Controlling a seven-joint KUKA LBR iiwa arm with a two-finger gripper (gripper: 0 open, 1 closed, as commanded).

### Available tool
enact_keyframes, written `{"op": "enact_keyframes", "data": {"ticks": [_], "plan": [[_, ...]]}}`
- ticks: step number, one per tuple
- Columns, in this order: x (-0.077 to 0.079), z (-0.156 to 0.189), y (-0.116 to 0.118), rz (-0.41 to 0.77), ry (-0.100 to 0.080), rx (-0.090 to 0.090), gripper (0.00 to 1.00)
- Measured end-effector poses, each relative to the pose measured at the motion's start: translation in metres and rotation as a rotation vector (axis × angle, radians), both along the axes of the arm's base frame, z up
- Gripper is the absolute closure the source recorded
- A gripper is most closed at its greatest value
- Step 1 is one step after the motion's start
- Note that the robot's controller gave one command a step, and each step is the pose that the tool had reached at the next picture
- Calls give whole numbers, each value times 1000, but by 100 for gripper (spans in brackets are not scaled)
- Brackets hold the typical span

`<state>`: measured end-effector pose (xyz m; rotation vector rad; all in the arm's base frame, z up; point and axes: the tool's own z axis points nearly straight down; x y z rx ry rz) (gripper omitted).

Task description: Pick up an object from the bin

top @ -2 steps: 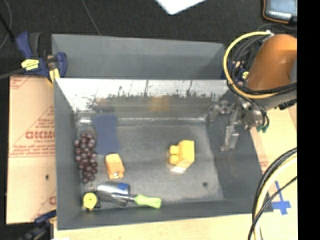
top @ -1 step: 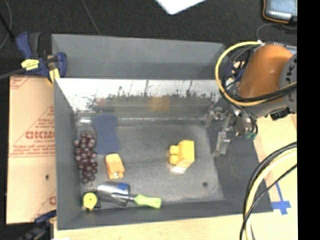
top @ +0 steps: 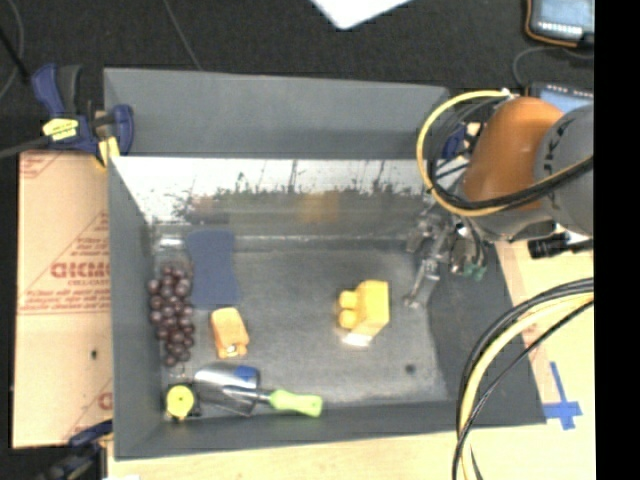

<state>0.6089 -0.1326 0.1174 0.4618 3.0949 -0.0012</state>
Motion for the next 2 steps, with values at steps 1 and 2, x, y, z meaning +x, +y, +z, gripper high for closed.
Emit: {"op": "enact_keyframes", "data": {"ticks": [1, 2], "plan": [[9, -29, 19, 125, 8, -1, 0], [-9, -42, 36, 282, 0, -5, 0]]}}
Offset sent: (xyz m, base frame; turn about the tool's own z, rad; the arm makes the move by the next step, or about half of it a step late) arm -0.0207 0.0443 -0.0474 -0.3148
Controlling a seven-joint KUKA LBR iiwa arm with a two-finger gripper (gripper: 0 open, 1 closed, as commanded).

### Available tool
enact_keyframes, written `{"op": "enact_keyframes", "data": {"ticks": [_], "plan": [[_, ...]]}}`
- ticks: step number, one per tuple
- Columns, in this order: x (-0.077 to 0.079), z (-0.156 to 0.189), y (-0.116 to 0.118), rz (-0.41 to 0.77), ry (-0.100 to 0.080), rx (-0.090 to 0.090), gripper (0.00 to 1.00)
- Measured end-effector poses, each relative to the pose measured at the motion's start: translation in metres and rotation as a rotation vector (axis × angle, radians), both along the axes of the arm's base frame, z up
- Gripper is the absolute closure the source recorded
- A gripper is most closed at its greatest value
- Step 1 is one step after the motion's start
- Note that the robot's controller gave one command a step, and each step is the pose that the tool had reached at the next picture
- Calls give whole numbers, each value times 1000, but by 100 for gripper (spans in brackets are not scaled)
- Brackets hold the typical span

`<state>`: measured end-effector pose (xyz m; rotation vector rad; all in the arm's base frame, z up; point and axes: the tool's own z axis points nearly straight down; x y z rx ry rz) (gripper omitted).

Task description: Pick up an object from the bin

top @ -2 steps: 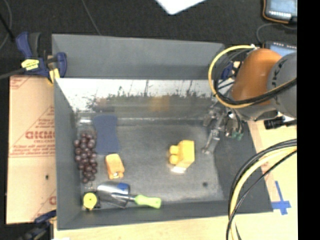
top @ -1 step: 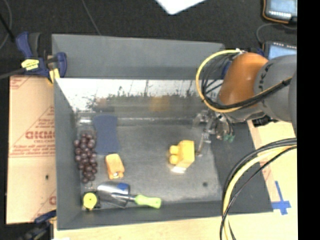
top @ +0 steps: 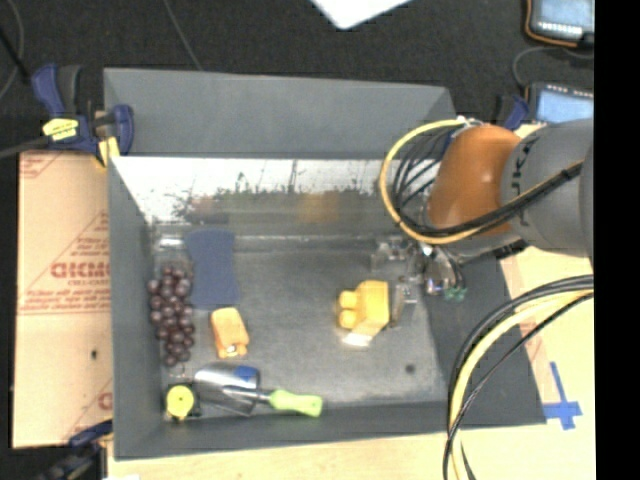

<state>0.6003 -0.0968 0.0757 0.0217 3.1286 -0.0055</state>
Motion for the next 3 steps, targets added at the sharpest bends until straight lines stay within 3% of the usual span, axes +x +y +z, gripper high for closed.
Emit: {"op": "enact_keyframes", "data": {"ticks": [1, 2, 3], "plan": [[-9, -1, 12, -71, 3, 2, 0], [-13, -2, 23, -326, 1, 5, 0], [-18, -4, 42, -132, 2, 1, 0]]}}
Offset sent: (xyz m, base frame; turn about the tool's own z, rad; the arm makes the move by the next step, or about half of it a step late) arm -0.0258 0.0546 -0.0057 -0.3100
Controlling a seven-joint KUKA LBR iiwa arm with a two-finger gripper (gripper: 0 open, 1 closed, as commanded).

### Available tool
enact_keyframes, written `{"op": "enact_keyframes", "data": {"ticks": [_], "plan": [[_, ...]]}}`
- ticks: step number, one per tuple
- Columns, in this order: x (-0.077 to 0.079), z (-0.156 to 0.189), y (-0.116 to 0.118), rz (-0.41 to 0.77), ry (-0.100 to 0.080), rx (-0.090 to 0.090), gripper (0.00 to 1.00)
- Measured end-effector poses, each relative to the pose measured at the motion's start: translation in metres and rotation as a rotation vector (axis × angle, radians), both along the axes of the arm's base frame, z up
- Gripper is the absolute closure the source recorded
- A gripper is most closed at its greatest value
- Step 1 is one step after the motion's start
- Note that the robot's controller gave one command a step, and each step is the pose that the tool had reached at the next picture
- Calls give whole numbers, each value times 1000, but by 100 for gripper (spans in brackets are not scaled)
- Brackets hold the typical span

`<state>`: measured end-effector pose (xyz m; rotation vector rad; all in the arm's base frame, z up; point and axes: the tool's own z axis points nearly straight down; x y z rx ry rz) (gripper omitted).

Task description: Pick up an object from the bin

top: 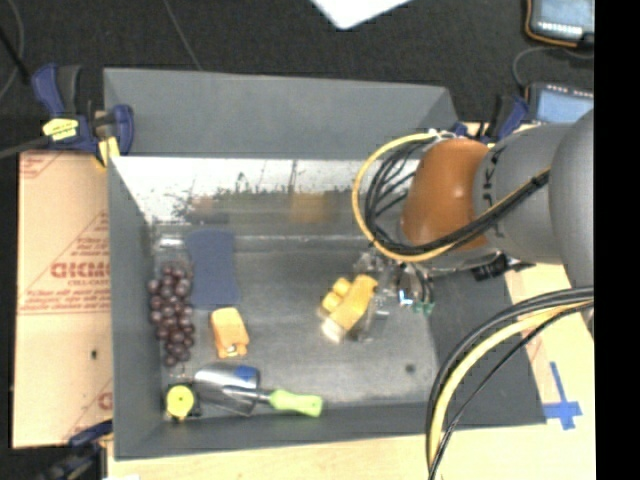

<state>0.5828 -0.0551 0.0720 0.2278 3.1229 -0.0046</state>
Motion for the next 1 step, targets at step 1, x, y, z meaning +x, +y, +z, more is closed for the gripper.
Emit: {"op": "enact_keyframes", "data": {"ticks": [1], "plan": [[0, 1, 13, 217, -5, -3, 100]]}}
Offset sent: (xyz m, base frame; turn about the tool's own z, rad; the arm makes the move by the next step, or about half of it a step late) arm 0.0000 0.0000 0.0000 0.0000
